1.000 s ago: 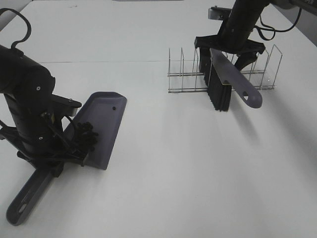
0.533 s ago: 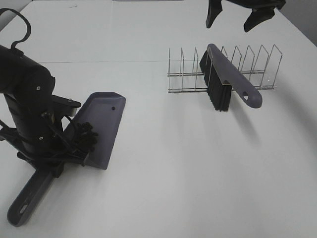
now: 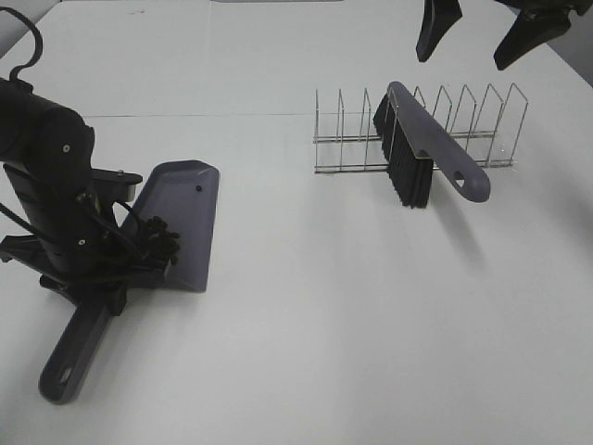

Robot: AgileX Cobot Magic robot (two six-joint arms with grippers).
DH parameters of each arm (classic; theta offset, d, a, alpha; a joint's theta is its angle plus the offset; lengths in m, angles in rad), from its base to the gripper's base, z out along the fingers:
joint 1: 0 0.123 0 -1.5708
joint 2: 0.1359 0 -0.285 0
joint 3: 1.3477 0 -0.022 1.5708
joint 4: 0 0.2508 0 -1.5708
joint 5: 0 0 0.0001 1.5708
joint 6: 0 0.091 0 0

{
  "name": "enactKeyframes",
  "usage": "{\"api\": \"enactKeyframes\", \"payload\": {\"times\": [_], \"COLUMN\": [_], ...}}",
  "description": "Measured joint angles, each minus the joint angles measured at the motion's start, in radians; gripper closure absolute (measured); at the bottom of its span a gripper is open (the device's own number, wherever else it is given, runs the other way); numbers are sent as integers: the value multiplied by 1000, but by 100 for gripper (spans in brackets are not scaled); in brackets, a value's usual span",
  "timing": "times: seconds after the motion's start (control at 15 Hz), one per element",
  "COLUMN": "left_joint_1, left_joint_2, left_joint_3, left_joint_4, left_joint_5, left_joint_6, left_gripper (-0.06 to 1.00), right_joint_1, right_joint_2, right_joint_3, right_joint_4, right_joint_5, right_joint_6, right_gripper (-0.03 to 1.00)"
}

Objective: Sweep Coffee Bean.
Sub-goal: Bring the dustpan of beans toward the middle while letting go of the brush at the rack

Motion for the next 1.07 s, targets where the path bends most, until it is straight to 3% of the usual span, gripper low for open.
{"api": "enactKeyframes", "payload": {"times": [0.33, 0.53, 0.93, 1.07], "left_joint_1": [26, 26, 26, 26], "left_joint_2": [30, 101, 109, 109], "left_joint_3": [-112, -189, -192, -193], "left_joint_4": [-68, -70, -90, -117], "left_joint_5": [6, 51, 53, 47], "left_joint_6": [80, 101, 116, 118], "left_gripper": [61, 61, 61, 46], "right_joint_1": [0, 0, 0, 0], "right_joint_2": [-75, -84, -86, -86], "right_joint_3": [183, 195, 195, 195], "right_joint_4": [24, 42, 71, 86], "right_joint_5": [1, 0, 0, 0], "right_joint_6": [-2, -2, -2, -2], "right_gripper": [19, 21, 21, 21]}}
